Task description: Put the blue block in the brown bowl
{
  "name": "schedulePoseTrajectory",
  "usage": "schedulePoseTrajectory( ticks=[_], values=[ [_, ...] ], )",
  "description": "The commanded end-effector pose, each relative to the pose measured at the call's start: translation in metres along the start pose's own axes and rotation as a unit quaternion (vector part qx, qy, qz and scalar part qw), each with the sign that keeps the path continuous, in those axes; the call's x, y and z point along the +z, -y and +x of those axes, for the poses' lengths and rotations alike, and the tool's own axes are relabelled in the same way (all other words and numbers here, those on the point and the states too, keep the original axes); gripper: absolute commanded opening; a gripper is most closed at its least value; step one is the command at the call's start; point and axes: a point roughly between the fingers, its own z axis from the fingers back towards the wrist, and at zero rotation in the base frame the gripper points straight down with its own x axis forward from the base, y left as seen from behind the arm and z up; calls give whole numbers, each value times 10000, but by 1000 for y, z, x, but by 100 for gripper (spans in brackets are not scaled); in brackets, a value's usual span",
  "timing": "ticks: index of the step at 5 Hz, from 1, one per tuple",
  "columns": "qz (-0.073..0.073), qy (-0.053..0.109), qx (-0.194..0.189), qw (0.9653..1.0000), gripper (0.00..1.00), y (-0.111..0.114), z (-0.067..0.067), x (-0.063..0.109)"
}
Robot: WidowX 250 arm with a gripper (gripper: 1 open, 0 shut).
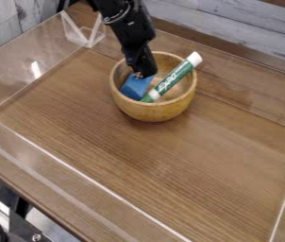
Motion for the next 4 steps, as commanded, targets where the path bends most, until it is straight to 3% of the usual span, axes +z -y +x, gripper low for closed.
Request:
schedulePoseTrajectory(
  ticks=[1,4],
  values=[
    [366,137,-49,9992,0,-9,5,28],
    [244,196,43,9995,0,-6,-1,31]
  ],
)
